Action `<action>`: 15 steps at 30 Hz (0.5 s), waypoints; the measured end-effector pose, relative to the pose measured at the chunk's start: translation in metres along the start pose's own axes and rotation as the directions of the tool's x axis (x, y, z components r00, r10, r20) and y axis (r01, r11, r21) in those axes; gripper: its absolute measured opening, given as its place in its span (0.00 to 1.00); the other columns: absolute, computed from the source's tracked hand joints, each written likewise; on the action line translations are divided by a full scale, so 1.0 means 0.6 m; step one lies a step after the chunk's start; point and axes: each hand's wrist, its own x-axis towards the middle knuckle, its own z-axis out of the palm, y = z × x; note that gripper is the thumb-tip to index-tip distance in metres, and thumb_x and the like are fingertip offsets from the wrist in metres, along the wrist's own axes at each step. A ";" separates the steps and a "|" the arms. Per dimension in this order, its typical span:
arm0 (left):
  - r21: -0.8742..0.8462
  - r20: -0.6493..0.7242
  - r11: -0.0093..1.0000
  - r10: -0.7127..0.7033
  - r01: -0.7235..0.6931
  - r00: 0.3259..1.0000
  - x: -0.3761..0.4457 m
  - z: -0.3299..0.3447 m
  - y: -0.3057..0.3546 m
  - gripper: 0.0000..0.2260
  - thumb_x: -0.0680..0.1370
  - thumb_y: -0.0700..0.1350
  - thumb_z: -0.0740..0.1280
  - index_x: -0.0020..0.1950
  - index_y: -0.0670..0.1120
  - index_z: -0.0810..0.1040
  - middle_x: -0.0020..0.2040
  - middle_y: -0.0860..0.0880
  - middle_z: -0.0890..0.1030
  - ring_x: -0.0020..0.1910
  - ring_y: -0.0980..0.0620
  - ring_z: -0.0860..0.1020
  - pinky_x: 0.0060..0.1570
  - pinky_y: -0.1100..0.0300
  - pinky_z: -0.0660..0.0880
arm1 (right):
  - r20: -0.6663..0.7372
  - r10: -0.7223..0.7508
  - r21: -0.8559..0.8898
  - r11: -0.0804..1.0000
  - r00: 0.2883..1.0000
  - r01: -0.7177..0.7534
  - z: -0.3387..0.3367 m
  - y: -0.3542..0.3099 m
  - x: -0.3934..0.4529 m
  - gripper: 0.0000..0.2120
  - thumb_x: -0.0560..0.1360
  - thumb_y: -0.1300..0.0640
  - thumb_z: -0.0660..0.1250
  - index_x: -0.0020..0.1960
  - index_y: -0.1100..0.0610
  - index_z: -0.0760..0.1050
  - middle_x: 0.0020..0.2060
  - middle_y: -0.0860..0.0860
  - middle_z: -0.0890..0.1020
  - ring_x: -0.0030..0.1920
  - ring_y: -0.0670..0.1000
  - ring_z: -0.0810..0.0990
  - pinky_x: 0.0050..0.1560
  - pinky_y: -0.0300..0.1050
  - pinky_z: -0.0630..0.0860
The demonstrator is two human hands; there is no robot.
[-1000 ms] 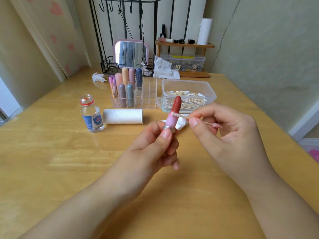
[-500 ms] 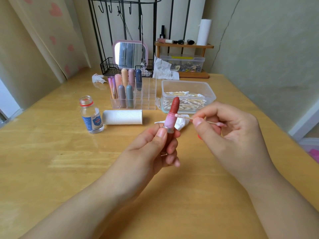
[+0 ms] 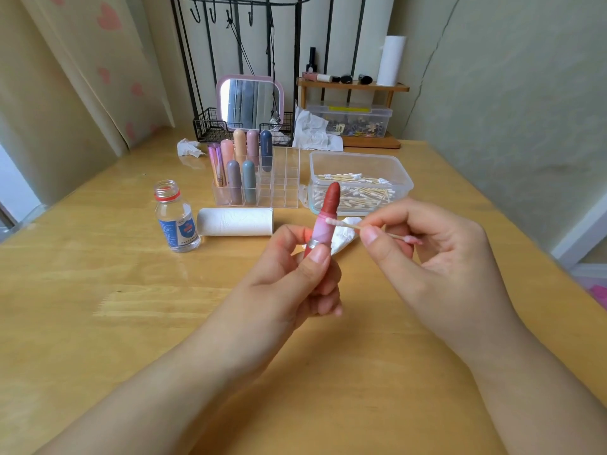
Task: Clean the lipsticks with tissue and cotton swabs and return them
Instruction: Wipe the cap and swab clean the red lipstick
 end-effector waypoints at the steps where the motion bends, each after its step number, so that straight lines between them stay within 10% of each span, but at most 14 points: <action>1: 0.012 -0.002 1.000 0.004 -0.004 1.000 0.000 0.000 -0.001 0.08 0.75 0.47 0.60 0.50 0.44 0.68 0.33 0.51 0.70 0.31 0.53 0.69 0.43 0.56 0.73 | -0.005 0.000 -0.001 1.000 1.000 0.000 0.001 0.000 0.000 0.04 0.71 0.53 0.65 0.38 0.51 0.76 0.27 0.55 0.69 0.28 0.46 0.65 0.33 0.34 0.64; 15: 0.032 0.000 0.999 0.027 -0.027 1.000 -0.001 0.002 -0.005 0.10 0.76 0.48 0.58 0.50 0.42 0.69 0.35 0.51 0.73 0.33 0.53 0.70 0.42 0.58 0.73 | -0.004 0.023 0.007 1.000 1.000 -0.023 0.000 0.003 0.001 0.05 0.71 0.52 0.65 0.38 0.51 0.77 0.25 0.57 0.68 0.28 0.50 0.64 0.31 0.39 0.64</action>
